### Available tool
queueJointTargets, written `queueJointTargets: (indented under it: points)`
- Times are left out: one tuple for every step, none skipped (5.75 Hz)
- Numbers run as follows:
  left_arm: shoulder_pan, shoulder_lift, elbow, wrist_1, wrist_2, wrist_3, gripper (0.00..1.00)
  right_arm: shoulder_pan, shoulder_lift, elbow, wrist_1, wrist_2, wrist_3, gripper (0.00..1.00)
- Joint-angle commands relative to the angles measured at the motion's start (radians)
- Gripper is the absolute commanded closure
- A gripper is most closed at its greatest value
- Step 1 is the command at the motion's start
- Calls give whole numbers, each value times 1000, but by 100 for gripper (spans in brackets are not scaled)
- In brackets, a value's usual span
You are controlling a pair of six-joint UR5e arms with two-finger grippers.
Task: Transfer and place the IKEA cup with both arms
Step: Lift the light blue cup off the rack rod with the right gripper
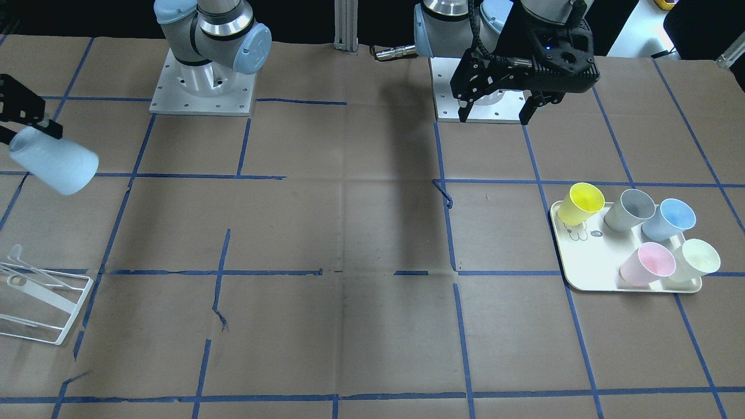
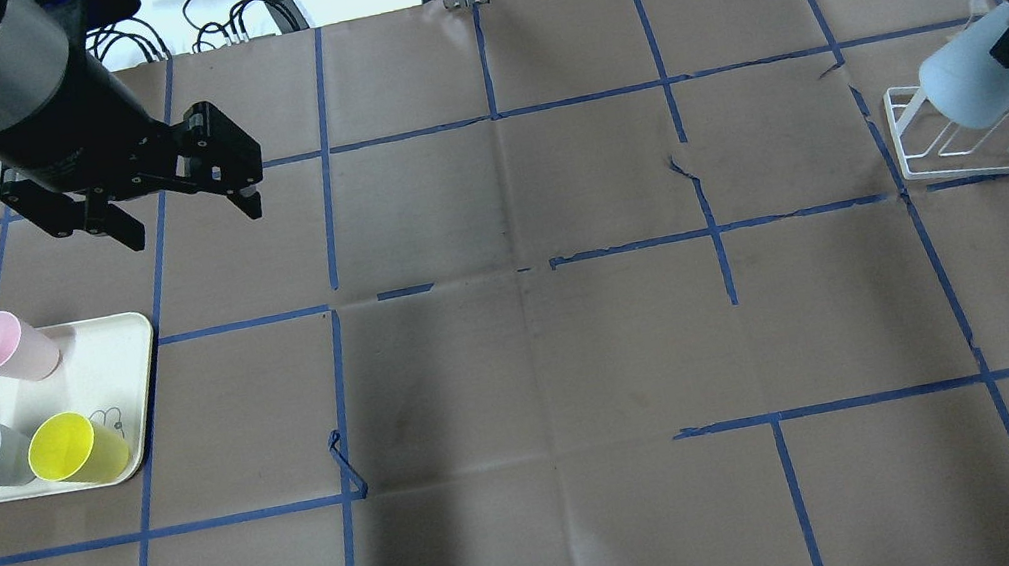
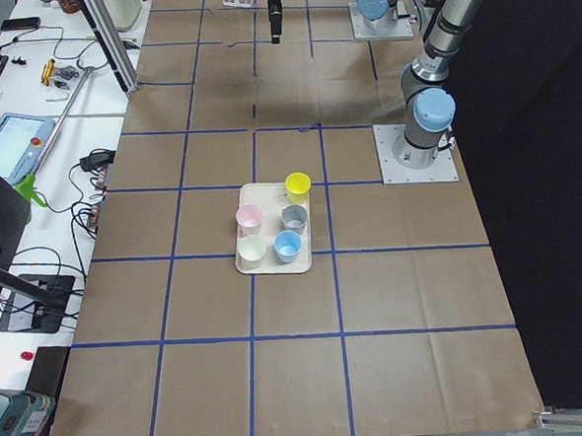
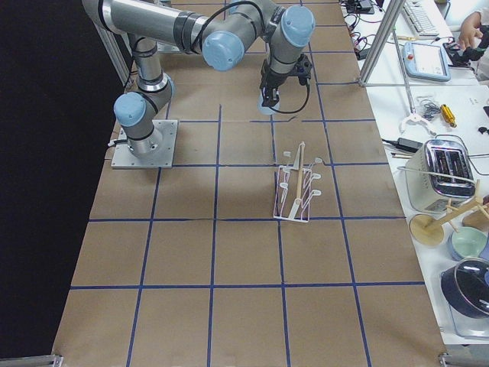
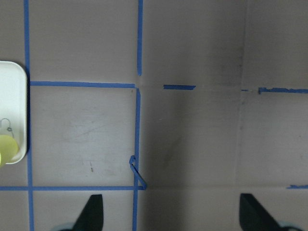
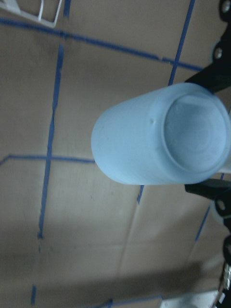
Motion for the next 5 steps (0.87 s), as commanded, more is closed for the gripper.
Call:
queueJointTargets:
  points:
    - [144, 15, -4, -145, -212, 187, 1, 43, 26, -9, 249, 257, -174, 74]
    - [198, 15, -26, -223, -300, 353, 2, 75, 62, -4, 350, 409, -253, 74]
    - [267, 12, -48, -315, -421, 502, 2, 110, 76, 39, 462, 638, -260, 75]
    - [331, 9, -71, -403, -486, 646, 2, 148, 67, 118, 478, 795, -263, 75]
    - [393, -3, -98, -519, -637, 805, 2, 228, 65, 184, 476, 926, -301, 75]
